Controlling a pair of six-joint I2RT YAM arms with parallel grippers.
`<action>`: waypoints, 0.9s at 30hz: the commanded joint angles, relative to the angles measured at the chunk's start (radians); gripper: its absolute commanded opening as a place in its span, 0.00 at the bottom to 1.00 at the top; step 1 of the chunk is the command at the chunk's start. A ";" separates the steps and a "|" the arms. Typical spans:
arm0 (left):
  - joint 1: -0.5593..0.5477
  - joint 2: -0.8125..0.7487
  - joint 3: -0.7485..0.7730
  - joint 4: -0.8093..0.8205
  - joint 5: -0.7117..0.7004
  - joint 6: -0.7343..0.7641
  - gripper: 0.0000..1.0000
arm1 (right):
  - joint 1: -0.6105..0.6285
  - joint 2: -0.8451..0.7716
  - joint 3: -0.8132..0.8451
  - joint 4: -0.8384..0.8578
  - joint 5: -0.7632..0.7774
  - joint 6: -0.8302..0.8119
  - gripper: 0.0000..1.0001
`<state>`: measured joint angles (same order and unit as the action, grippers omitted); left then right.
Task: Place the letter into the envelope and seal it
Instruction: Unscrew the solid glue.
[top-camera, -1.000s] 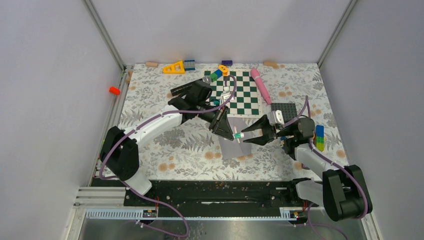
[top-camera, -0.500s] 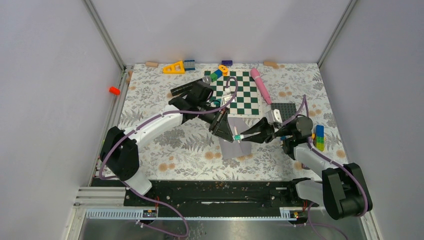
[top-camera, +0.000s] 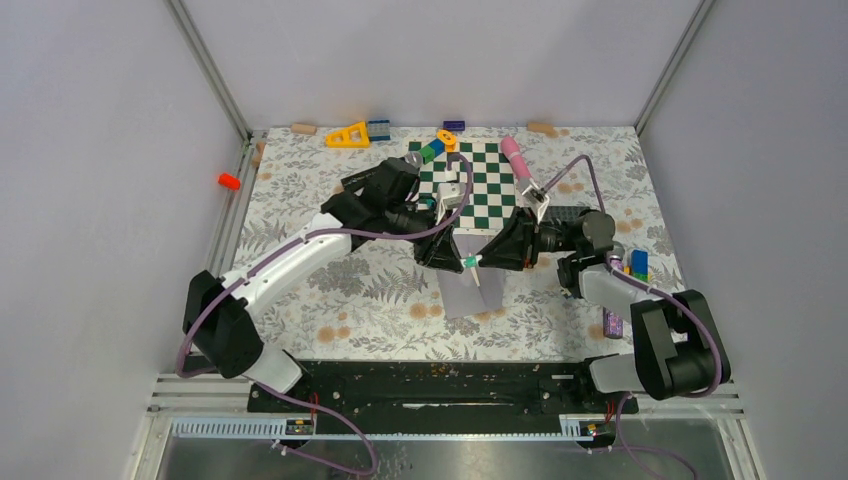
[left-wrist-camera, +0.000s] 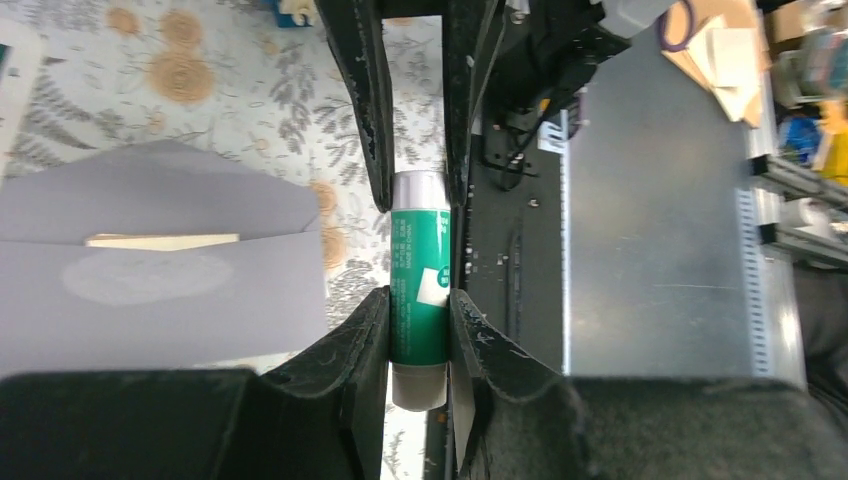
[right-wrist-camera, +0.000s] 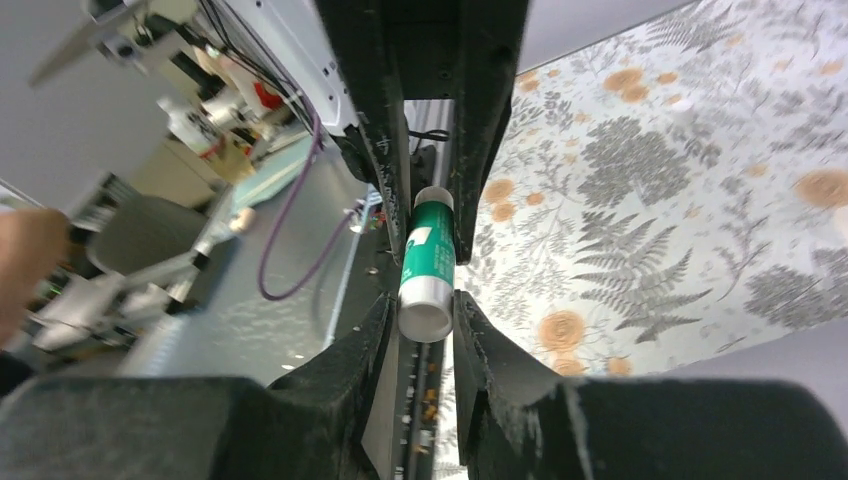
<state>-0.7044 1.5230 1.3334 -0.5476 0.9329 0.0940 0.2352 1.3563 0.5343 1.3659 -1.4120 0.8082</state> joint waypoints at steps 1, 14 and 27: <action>-0.034 -0.059 0.024 0.022 -0.182 0.089 0.00 | 0.013 0.023 0.064 0.001 0.075 0.277 0.17; -0.081 -0.082 0.001 0.029 -0.304 0.117 0.00 | 0.008 -0.106 0.079 -0.408 0.064 0.013 0.65; -0.043 0.045 0.029 -0.017 0.171 0.038 0.00 | -0.043 -0.407 -0.121 -0.391 0.024 -0.840 0.78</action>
<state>-0.7670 1.5311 1.3327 -0.5777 0.9043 0.1661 0.1967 1.0351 0.4831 0.9546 -1.3823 0.3508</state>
